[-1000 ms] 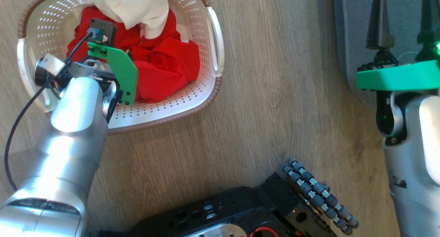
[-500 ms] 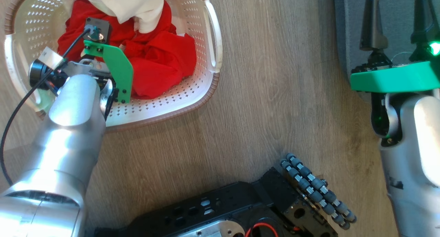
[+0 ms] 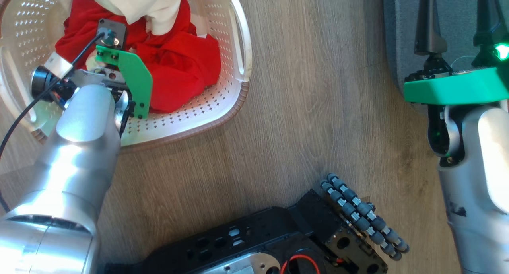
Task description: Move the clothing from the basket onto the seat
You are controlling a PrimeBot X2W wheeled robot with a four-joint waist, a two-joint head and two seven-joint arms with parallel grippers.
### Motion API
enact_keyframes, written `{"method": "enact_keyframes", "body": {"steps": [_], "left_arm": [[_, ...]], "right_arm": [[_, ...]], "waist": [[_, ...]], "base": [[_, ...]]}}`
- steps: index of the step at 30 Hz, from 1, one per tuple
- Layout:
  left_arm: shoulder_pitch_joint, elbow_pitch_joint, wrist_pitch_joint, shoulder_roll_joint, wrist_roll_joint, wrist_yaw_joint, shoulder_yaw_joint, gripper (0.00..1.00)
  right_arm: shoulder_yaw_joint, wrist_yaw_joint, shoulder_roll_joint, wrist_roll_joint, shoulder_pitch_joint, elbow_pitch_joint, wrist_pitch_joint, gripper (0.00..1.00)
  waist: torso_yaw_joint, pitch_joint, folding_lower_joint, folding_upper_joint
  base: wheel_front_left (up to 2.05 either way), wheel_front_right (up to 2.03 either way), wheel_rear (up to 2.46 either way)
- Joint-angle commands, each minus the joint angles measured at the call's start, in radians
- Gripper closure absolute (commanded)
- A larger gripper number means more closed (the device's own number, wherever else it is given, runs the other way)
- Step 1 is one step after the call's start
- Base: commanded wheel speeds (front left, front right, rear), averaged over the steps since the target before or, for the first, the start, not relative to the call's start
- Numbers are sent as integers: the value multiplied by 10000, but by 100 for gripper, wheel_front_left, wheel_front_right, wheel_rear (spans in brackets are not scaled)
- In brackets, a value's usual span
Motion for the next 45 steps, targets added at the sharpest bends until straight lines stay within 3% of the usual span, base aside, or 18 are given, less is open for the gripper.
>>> {"method": "enact_keyframes", "body": {"steps": [1,12,26,35,45], "left_arm": [[138,-58,-263,82,-101,-32,25,100],[203,-215,-1715,-286,-737,-281,213,100],[1429,-1147,-3475,-134,-1829,-896,683,100],[3022,-3371,-3752,439,-2497,-867,1194,100],[5032,-7349,-2830,1408,-2925,-14,1902,100]], "right_arm": [[115,69,-92,51,368,-284,-47,0],[-71,69,-290,18,548,-113,-47,0],[-279,69,-946,-85,1285,308,-47,0],[-479,69,-1245,-68,2212,543,-47,0],[-540,69,-1419,8,2936,682,-47,0]], "waist": [[8,-71,0,0],[521,-1012,0,0],[1678,-3927,0,0],[2283,-5574,0,0],[2527,-6832,0,0]], "base": [[0,0,0],[0,0,0],[0,0,0],[0,0,0],[0,0,0]]}}
